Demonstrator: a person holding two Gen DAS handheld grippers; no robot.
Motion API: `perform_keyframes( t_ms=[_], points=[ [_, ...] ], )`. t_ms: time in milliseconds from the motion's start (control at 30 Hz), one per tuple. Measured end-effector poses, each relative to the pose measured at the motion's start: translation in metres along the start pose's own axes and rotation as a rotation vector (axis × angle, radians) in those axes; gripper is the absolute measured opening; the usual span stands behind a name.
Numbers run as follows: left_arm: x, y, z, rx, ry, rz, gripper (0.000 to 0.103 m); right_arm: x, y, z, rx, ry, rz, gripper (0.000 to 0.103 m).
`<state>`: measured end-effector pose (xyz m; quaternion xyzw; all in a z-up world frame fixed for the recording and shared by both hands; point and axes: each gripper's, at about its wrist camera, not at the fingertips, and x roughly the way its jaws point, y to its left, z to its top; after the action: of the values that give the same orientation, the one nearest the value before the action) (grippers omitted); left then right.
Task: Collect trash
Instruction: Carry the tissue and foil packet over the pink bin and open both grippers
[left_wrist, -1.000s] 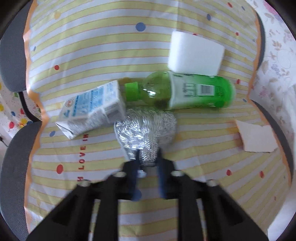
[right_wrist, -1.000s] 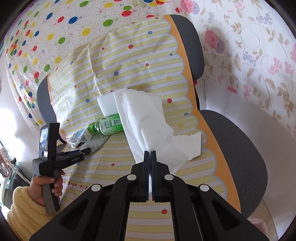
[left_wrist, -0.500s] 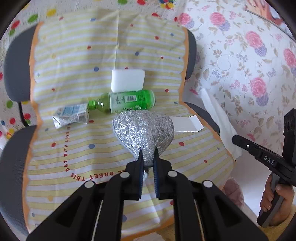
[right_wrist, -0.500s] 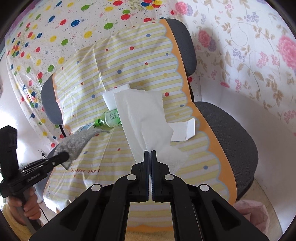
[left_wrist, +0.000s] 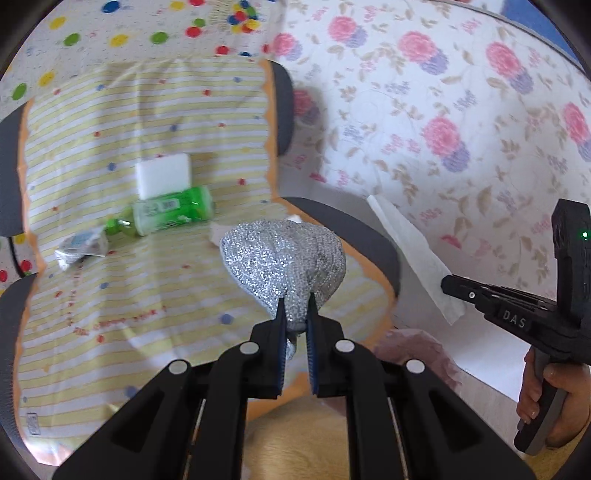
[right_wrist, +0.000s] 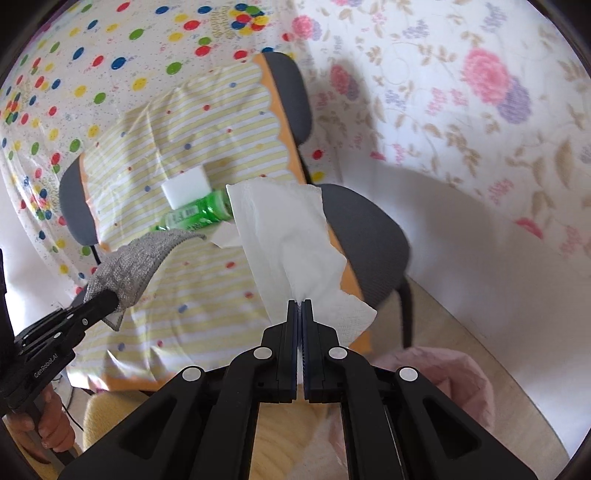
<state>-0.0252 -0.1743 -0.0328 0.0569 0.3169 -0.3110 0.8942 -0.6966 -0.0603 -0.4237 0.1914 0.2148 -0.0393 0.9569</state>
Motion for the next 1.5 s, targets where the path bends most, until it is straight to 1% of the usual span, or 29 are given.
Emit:
perform_keyframes(
  t_ms=[133,233,333,400,433,533,600,633,667,733,900,1100,1167,1233,1333,1433,1500],
  points=[
    [0.011,-0.025,-0.013,0.034,0.035,-0.069,0.008,-0.003,-0.032,-0.035,0.042,0.059,-0.068,0.003],
    [0.021,-0.039,-0.021,0.056,0.065,-0.099,0.008,0.004,-0.055,-0.059,0.1,0.121,-0.112,0.003],
    [0.027,-0.046,-0.026,0.061,0.082,-0.109,0.008,0.012,-0.073,-0.079,0.15,0.17,-0.151,0.003],
    [0.031,-0.05,-0.029,0.065,0.095,-0.116,0.008,0.021,-0.083,-0.088,0.183,0.198,-0.16,0.004],
    [0.034,-0.052,-0.03,0.068,0.102,-0.124,0.008,0.026,-0.089,-0.091,0.199,0.211,-0.166,0.007],
    [0.038,-0.056,-0.034,0.076,0.113,-0.133,0.008,0.036,-0.102,-0.095,0.23,0.231,-0.17,0.008],
    [0.041,-0.059,-0.036,0.087,0.124,-0.138,0.008,0.04,-0.107,-0.097,0.246,0.241,-0.171,0.016],
    [0.042,-0.06,-0.036,0.088,0.129,-0.139,0.008,0.042,-0.108,-0.096,0.252,0.242,-0.163,0.025],
    [0.043,-0.061,-0.037,0.089,0.134,-0.142,0.008,0.041,-0.109,-0.095,0.252,0.237,-0.158,0.031],
    [0.045,-0.062,-0.038,0.092,0.139,-0.146,0.008,0.039,-0.108,-0.093,0.24,0.226,-0.169,0.034],
    [0.045,-0.069,-0.037,0.112,0.138,-0.154,0.008,0.026,-0.111,-0.086,0.257,0.185,-0.162,0.034],
    [0.046,-0.082,-0.033,0.151,0.141,-0.181,0.008,-0.004,-0.113,-0.07,0.273,0.092,-0.158,0.034],
    [0.048,-0.093,-0.027,0.182,0.135,-0.193,0.008,-0.014,-0.114,-0.064,0.271,0.059,-0.156,0.034],
    [0.049,-0.107,-0.021,0.216,0.12,-0.222,0.008,-0.024,-0.114,-0.058,0.27,0.026,-0.154,0.034],
    [0.056,-0.127,-0.017,0.242,0.132,-0.288,0.008,-0.039,-0.114,-0.052,0.266,-0.017,-0.158,0.034],
    [0.067,-0.146,-0.024,0.277,0.168,-0.332,0.008,-0.053,-0.118,-0.05,0.266,-0.05,-0.172,0.034],
    [0.078,-0.157,-0.031,0.295,0.207,-0.358,0.009,-0.058,-0.12,-0.05,0.269,-0.059,-0.18,0.034]
  ],
)
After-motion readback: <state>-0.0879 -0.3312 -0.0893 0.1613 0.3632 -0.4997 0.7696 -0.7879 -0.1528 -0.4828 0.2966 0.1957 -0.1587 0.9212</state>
